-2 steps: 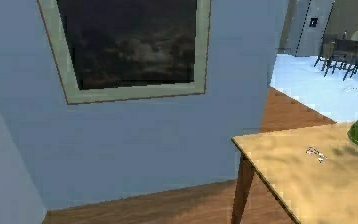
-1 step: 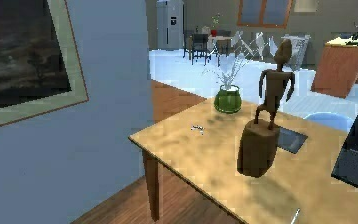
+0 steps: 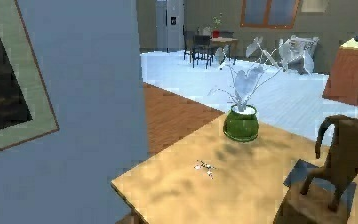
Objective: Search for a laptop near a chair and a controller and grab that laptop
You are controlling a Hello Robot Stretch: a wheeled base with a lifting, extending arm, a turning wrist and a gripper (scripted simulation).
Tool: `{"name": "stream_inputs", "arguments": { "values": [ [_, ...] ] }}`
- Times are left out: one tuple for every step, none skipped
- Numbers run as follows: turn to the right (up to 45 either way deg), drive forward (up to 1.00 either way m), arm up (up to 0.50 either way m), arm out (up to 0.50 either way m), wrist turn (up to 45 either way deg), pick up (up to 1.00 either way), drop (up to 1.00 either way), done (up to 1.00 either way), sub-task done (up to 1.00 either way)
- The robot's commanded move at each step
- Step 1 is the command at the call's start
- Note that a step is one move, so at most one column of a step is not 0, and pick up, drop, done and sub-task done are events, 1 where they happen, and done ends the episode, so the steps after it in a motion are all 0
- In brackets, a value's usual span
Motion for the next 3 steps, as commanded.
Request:
{"name": "stream_inputs", "arguments": {
  "values": [
    [-18.0,0.0,0.0,0.0,0.0,0.0,0.0,0.0,0.0],
    [0.0,0.0,0.5,0.0,0.0,0.0,0.0,0.0,0.0],
    [0.0,0.0,0.36,0.0,0.0,0.0,0.0,0.0,0.0]
  ]
}}
